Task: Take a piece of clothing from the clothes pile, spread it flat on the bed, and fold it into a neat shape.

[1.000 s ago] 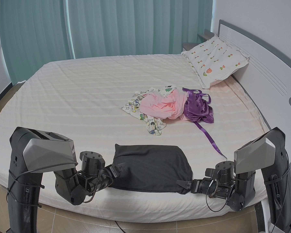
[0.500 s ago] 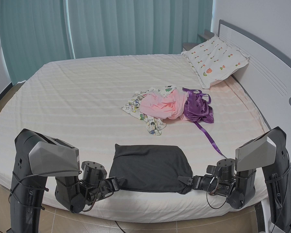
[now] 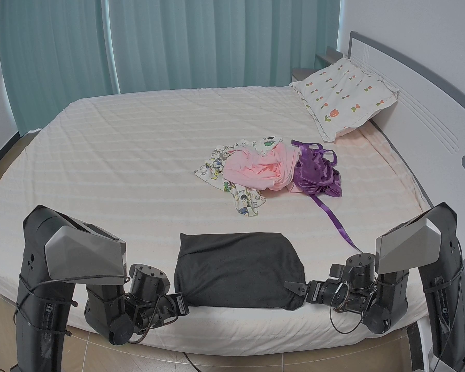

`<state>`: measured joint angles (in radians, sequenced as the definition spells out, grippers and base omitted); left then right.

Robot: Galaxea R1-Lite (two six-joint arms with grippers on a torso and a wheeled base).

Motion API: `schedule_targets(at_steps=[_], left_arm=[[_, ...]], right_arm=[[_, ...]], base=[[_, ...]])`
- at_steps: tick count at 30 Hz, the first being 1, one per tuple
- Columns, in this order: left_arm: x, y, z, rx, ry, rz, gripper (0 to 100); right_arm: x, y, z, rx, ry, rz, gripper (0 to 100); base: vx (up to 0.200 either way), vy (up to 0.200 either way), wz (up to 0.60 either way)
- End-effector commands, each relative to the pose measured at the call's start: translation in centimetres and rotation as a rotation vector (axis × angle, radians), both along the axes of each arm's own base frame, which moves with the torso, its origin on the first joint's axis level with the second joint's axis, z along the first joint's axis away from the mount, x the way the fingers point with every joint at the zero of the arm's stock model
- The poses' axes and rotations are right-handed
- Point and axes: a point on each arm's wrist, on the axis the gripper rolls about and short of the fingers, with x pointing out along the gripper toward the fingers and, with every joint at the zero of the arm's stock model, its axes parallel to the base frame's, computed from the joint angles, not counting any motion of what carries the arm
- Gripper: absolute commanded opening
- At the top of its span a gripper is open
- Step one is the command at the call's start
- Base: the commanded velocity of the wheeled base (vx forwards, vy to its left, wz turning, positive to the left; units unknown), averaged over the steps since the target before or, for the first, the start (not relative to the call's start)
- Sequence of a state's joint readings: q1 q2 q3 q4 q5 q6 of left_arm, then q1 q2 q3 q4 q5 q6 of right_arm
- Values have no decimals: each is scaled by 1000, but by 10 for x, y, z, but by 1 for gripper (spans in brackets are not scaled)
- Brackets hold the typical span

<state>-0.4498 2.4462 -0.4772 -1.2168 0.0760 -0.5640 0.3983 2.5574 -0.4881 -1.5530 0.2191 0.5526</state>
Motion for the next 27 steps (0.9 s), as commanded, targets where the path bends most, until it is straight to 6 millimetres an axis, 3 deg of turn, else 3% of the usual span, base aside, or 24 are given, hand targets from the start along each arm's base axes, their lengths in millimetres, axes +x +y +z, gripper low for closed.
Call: schedule_targets(at_steps=[1, 5, 6, 11, 19, 20, 21, 22, 25, 26, 27], left_arm=[[0, -1, 1, 1, 1, -2, 0], [0, 0, 1, 1, 2, 0, 0], [1, 0, 2, -1, -2, 1, 100], [6, 5, 8, -13, -26, 22, 100], [15, 20, 70, -87, -177, 69, 100], [17, 25, 87, -95, -199, 86, 100], [17, 25, 87, -95, -199, 86, 100], [14, 29, 104, -100, -215, 96, 100], [10, 32, 117, -108, -230, 103, 100], [-2, 44, 139, -127, -276, 130, 100], [-6, 47, 145, -133, -294, 134, 100]], right_arm=[[0, 1, 0, 3, -7, 2, 100], [1, 1, 0, 4, -11, 1, 100], [1, 1, 0, 4, -11, 1, 100], [2, 1, 4, 9, -23, -4, 100], [14, -12, 31, 37, -105, -56, 100], [17, -16, 48, 53, -152, -72, 100], [17, -16, 48, 53, -152, -72, 100], [17, -20, 66, 69, -198, -88, 100], [16, -25, 80, 70, -236, -120, 100], [3, -35, 105, 41, -290, -214, 100], [-1, -38, 115, 40, -315, -241, 100]], base=[[0, 0, 0], [0, 0, 0], [0, 0, 0], [0, 0, 0], [0, 0, 0], [0, 0, 0], [0, 0, 0], [0, 0, 0], [0, 0, 0], [0, 0, 0], [0, 0, 0]])
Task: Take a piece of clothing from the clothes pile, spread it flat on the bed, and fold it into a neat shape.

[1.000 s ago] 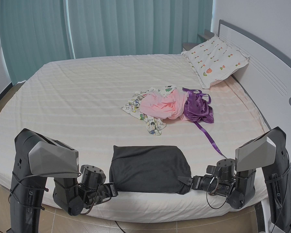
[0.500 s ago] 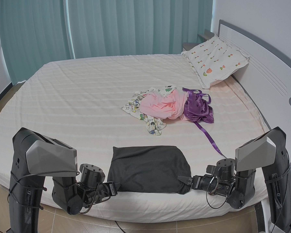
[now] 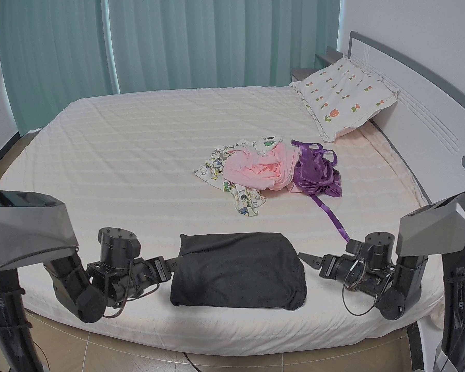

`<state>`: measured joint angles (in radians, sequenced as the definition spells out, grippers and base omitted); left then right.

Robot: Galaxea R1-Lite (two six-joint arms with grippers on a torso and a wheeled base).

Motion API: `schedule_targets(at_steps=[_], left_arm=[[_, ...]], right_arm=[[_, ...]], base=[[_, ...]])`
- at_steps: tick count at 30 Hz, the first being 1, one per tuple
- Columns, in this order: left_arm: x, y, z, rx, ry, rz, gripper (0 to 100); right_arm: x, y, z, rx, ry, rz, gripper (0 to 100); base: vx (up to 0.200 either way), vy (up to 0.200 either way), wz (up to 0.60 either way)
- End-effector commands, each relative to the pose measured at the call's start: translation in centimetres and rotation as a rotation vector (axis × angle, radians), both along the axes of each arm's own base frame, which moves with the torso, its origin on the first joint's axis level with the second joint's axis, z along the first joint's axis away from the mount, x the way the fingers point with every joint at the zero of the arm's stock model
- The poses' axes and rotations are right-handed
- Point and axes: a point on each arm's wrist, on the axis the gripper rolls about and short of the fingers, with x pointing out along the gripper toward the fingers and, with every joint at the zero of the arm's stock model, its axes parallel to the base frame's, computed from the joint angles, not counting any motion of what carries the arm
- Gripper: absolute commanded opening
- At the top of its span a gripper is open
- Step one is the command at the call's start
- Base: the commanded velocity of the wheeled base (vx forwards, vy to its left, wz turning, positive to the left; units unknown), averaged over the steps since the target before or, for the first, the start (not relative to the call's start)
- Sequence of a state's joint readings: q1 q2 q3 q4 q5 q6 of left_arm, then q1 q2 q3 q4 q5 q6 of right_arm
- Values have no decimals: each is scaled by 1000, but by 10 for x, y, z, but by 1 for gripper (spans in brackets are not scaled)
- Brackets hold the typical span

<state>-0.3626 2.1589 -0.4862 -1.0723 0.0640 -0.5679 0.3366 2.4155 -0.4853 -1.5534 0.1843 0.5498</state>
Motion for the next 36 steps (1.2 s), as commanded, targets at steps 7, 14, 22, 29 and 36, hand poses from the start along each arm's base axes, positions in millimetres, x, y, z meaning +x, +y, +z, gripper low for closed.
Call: schedule_targets(at_steps=[7, 14, 22, 29, 36], left_arm=[[-75, 45, 115, -95, -300, 78, 100], [-131, 64, 130, -99, -412, 148, 100], [-175, 79, 142, -77, -481, 225, 100], [-215, 93, 143, -58, -509, 301, 100], [-242, 102, 133, -24, -483, 343, 100]], right_arm=[[-72, -40, 131, -5, -331, -232, 100], [-135, -59, 147, -97, -392, -256, 100], [-161, -70, 173, -67, -491, -385, 100], [-205, -85, 176, -109, -434, -441, 100], [-259, -103, 161, -204, -401, -425, 100]], base=[[0, 0, 0], [0, 0, 0], [0, 0, 0], [0, 0, 0], [0, 0, 0]])
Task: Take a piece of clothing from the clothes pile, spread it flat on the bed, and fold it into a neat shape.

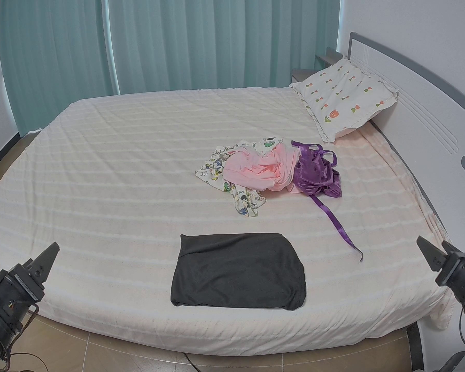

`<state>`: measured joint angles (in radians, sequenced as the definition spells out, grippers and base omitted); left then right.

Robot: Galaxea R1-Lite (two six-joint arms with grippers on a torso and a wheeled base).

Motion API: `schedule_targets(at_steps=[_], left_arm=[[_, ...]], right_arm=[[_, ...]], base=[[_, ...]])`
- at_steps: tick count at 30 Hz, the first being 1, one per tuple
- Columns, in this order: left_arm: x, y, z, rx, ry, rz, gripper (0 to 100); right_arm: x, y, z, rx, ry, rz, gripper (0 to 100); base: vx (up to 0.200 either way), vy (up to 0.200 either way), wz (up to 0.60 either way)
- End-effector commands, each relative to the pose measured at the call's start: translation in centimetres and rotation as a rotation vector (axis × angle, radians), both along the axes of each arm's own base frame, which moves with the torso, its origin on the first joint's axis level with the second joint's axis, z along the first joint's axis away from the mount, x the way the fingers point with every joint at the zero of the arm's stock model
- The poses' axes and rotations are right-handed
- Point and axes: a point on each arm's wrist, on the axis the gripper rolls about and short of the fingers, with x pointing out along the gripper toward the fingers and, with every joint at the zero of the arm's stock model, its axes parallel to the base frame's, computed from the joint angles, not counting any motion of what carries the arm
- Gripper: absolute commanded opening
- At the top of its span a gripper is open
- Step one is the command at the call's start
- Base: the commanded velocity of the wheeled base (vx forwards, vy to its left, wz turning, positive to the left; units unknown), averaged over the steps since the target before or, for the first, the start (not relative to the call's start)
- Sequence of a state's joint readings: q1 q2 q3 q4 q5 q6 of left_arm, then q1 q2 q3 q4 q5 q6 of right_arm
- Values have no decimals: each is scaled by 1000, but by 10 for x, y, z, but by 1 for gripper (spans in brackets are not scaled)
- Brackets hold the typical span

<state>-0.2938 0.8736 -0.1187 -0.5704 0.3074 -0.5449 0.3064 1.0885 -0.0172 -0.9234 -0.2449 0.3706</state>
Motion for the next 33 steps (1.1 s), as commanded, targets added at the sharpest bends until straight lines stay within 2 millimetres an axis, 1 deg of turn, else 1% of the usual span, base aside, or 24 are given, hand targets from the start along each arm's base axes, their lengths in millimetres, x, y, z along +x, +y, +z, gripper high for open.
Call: schedule_targets(at_steps=[1, 4, 8, 12, 14, 16, 18, 21, 25, 27, 28, 31, 33], left_arm=[[-40, 14, -5, -1, -56, 75, 100], [-46, 17, -5, -1, -85, 133, 100], [-57, 21, -4, -4, -145, 189, 100], [-77, 28, -11, 81, -185, 228, 100], [-89, 32, -17, 159, -194, 235, 100], [-95, 33, -23, 206, -186, 275, 100], [-99, 33, -25, 230, -181, 311, 100], [-103, 33, -26, 261, -203, 340, 100], [-107, 33, -27, 270, -215, 370, 100], [-109, 33, -29, 270, -224, 407, 100], [-109, 32, -30, 272, -221, 417, 100], [-108, 32, -33, 276, -212, 414, 100], [-105, 32, -43, 295, -178, 410, 100]], right_arm=[[-65, -22, -3, -17, -109, -25, 100], [-79, -27, -8, -11, -133, -59, 100], [-94, -31, -16, -28, -154, -95, 100], [-106, -33, -21, -100, -200, -93, 100], [-113, -35, -28, -134, -205, -101, 100], [-121, -35, -37, -182, -215, -107, 100], [-123, -35, -41, -208, -189, -122, 100], [-123, -34, -39, -199, -187, -153, 100], [-124, -33, -47, -233, -148, -164, 100], [-132, -30, -53, -290, -161, -120, 100], [-133, -30, -51, -310, -161, -95, 100], [-133, -30, -52, -331, -158, -103, 100], [-133, -30, -52, -338, -150, -93, 100]], base=[[0, 0, 0], [0, 0, 0], [0, 0, 0], [0, 0, 0], [0, 0, 0], [0, 0, 0], [0, 0, 0], [0, 0, 0], [0, 0, 0], [0, 0, 0], [0, 0, 0], [0, 0, 0], [0, 0, 0]])
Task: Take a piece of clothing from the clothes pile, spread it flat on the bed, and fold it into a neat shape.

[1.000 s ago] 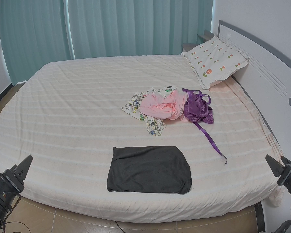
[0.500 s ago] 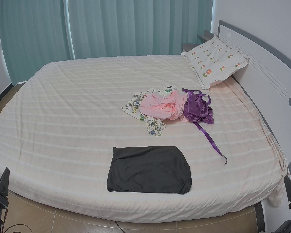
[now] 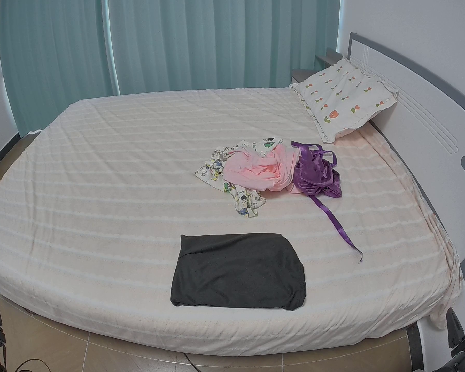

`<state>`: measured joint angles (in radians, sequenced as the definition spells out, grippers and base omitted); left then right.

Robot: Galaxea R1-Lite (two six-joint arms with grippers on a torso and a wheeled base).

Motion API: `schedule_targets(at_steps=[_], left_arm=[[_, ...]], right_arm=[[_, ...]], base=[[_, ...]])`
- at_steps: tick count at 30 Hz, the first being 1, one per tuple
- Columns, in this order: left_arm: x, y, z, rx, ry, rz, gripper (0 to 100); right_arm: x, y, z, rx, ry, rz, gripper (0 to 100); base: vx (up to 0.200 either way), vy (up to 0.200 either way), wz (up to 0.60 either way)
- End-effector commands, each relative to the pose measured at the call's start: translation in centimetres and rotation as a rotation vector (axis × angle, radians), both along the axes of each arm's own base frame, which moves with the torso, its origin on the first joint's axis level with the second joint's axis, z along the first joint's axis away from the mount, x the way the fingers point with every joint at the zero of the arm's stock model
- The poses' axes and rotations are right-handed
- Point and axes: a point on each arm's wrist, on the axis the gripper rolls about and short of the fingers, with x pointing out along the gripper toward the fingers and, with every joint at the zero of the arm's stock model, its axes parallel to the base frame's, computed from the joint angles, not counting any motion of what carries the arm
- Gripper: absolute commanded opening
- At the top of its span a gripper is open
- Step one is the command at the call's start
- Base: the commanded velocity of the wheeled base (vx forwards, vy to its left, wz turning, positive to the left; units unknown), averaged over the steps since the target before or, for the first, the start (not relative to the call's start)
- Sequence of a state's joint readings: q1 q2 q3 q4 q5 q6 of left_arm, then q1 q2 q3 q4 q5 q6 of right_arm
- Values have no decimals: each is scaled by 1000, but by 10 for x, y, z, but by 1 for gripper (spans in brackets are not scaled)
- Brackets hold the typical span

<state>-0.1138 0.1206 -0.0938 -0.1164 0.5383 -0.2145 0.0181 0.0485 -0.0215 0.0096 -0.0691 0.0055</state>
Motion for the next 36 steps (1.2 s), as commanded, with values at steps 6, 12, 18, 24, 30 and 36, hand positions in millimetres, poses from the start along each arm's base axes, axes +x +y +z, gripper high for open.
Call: schedule_targets(at_steps=[6, 12, 18, 24, 30, 36], left_arm=[[-4, -3, -20, 103, 42, 128, 100], [-5, -3, -32, 184, 105, 96, 100], [-3, -6, -34, 183, 95, -65, 100], [-2, -10, -33, 193, 78, -242, 100], [-2, -14, -40, 221, 136, -408, 100], [-2, -14, -40, 244, 143, -413, 100]], right_arm=[[-5, 0, 0, -8, -44, -21, 100], [-5, 0, 0, -11, -44, -21, 100], [-5, 1, 0, -11, -45, 16, 100], [-4, 4, 1, -24, -80, 157, 100], [-3, 6, 1, -38, -110, 235, 100], [-3, 3, 0, -10, -82, 86, 100]], base=[[0, 0, 0], [0, 0, 0], [0, 0, 0], [0, 0, 0], [0, 0, 0], [0, 0, 0]])
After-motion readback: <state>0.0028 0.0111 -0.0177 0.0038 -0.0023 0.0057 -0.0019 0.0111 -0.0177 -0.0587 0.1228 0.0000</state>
